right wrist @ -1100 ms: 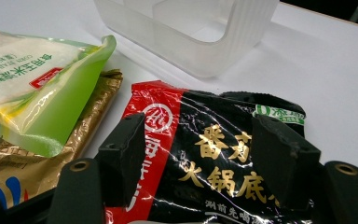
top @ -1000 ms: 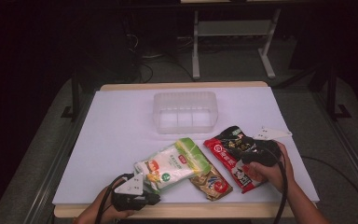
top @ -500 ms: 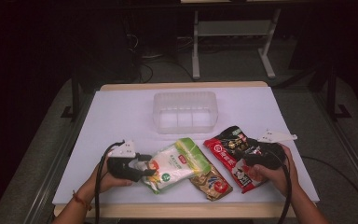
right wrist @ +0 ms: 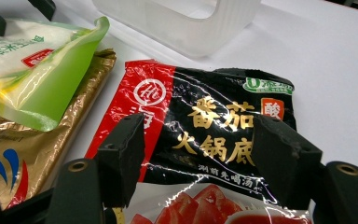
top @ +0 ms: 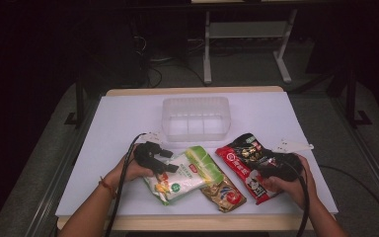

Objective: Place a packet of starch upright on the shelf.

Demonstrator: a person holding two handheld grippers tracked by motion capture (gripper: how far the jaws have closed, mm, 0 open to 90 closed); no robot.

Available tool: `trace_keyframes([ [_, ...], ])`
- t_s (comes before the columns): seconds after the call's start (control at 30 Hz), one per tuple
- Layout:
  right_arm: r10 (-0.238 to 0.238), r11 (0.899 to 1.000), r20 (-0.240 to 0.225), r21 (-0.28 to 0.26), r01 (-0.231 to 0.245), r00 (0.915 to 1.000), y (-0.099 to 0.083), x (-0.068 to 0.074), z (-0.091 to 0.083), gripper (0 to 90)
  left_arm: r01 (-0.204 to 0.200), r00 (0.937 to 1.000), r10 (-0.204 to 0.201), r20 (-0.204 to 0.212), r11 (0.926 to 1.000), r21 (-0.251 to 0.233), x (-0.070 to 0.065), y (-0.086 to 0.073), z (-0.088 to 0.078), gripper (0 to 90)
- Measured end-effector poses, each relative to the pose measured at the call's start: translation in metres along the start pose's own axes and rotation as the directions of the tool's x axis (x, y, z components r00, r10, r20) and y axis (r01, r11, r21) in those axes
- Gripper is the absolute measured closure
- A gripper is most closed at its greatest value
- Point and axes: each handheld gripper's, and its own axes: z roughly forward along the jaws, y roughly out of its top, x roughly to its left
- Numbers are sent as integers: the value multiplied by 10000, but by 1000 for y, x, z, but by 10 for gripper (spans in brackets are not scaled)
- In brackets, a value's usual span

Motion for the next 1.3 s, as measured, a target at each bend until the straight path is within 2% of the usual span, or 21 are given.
trace_keyframes([
  [0.1, -28, 10000, -37, 36, 28, 10000, 0, 1, 1, 340, 72, 10000, -73, 60, 9999, 148, 0, 2, 5, 273],
  [0.17, -25, 10000, -56, 54, 25, 10000, 0, 1, 1, 340, 115, 9996, -123, 250, 9995, 302, -1, 2, 6, 308],
  [0.27, -27, 10000, -115, 77, 28, 9999, 0, 1, 2, 339, 386, 9977, -407, 548, 9985, 398, 1, 1, 8, 337],
  [0.33, -37, 9999, -122, 104, 38, 9999, 0, 2, 3, 338, 408, 9950, -444, 897, 9983, 409, 2, 0, 7, 429],
  [0.4, -48, 9999, -142, 121, 50, 9999, 0, 2, 3, 338, 224, 9972, -256, 701, 9986, 470, 0, 1, 6, 515],
  [0.5, -20, 9999, -161, 134, 22, 9999, 0, 1, 3, 338, 221, 9987, -239, 450, 9989, 407, 1, 1, 3, 707],
  [0.57, -4, 9999, -145, 126, 6, 9999, 0, 1, 3, 339, 51, 9994, -63, 335, 9994, 351, -1, 0, 2, 833],
  [0.63, 17, 9999, -152, 101, -16, 9999, 0, 1, 3, 339, -168, 9998, 163, 152, 9994, 296, -4, -1, 1, 854],
  [0.7, 5, 10000, -140, 74, -4, 9999, 0, 1, 2, 339, -213, 9997, 216, -144, 9995, 212, -7, -3, -2, 868],
  [0.8, 16, 10000, -155, 77, -14, 9999, 0, 1, 2, 339, -84, 9988, 86, -472, 10000, 54, -8, -11, -11, 873],
  [0.87, -4, 10000, -165, 81, 6, 9999, 0, 1, 2, 339, 237, 9977, -241, -637, 9997, -68, -7, -18, -19, 874],
  [1.03, 16, 10000, -144, 81, -15, 9999, 1, 1, 2, 339, 619, 9929, -645, -998, 9977, -288, -7, -37, -39, 876],
  [1.13, -8, 10000, -170, 97, 9, 9999, 1, 1, 3, 338, 633, 9899, -690, -1240, 9968, -489, -10, -48, -49, 876],
  [1.2, -11, 9999, -172, 146, 14, 9999, 1, 2, 4, 337, 496, 9892, -567, -1350, 9972, -552, -11, -52, -53, 874],
  [1.3, -8, 9999, -186, 169, 11, 9998, 2, 2, 6, 337, 382, 9882, -469, -1458, 9974, -618, -11, -52, -53, 846],
])
